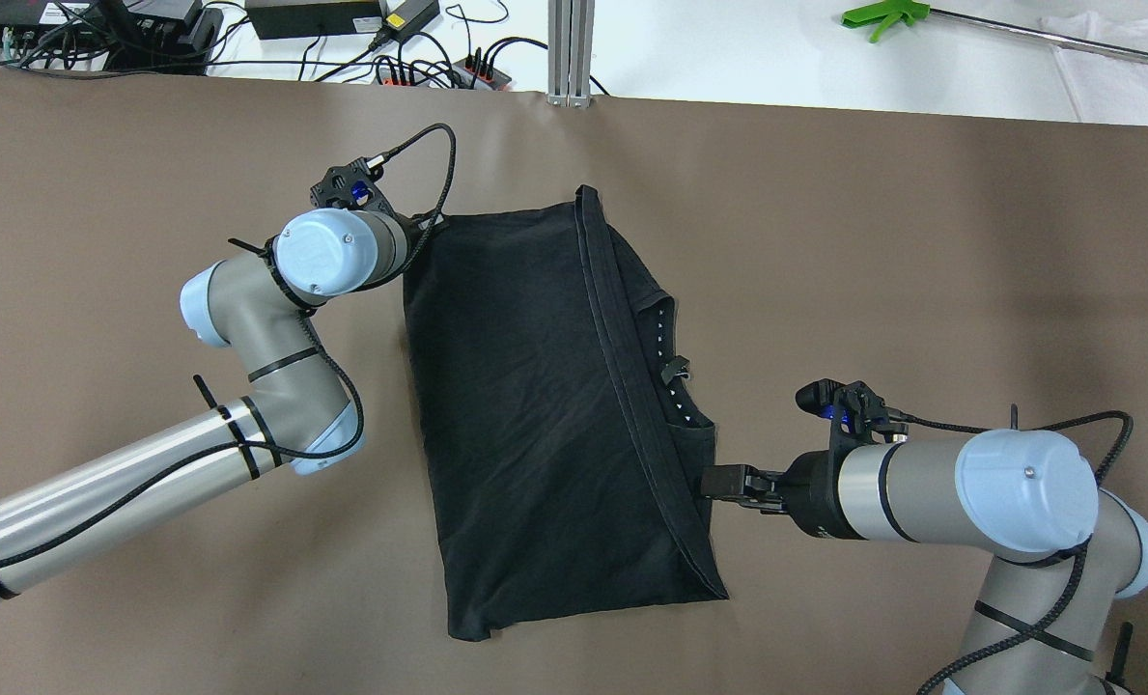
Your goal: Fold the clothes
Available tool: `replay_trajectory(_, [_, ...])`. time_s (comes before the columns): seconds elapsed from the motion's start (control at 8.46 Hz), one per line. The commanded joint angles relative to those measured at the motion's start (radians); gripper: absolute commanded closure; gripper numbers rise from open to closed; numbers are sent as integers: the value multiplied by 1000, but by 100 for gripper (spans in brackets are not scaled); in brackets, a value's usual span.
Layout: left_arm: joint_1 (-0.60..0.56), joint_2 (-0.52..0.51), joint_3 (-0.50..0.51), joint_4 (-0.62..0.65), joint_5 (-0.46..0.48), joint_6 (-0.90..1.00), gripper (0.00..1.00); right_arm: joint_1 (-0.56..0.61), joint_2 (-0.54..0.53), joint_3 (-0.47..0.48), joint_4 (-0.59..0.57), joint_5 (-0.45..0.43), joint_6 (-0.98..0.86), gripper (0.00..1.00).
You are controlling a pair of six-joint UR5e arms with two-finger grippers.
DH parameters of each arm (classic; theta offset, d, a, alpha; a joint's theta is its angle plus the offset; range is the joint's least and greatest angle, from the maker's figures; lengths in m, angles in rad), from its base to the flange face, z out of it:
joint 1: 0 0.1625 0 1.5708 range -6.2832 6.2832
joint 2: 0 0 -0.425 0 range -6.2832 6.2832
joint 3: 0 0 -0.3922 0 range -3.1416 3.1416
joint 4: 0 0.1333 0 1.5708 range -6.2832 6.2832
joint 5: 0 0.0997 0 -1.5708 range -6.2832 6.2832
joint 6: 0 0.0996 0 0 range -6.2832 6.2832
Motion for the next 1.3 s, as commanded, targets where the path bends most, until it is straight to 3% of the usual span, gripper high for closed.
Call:
replay_trajectory(0.0, [-17, -154, 190, -7, 7, 25, 100, -6, 16, 1, -3, -56, -1, 6])
replay_trajectory(0.35, [-8, -205, 280, -61, 41, 23, 100, -11, 21, 2, -5, -59, -24, 6])
replay_trajectory(0.47, [-6, -210, 307, -92, 55, 23, 89, -11, 23, 2, -6, -58, -24, 6])
replay_trajectory(0.59, [-8, -211, 307, -92, 56, 25, 1, -14, 24, 2, -8, -58, -27, 6])
replay_trajectory(0.83, [-31, -242, 301, -87, 60, 25, 0, -14, 41, -7, -9, -59, -34, 6])
replay_trajectory(0.95, [-60, -248, 290, -87, 35, 49, 0, -15, 81, -25, -11, -103, -49, 6])
replay_trajectory(1.06, [-113, -247, 246, -74, -80, 124, 0, -21, 96, -42, -27, -170, -57, 6])
replay_trajectory(1.18, [-137, -228, 212, -51, -148, 150, 0, -21, 125, -60, -50, -173, -123, 6])
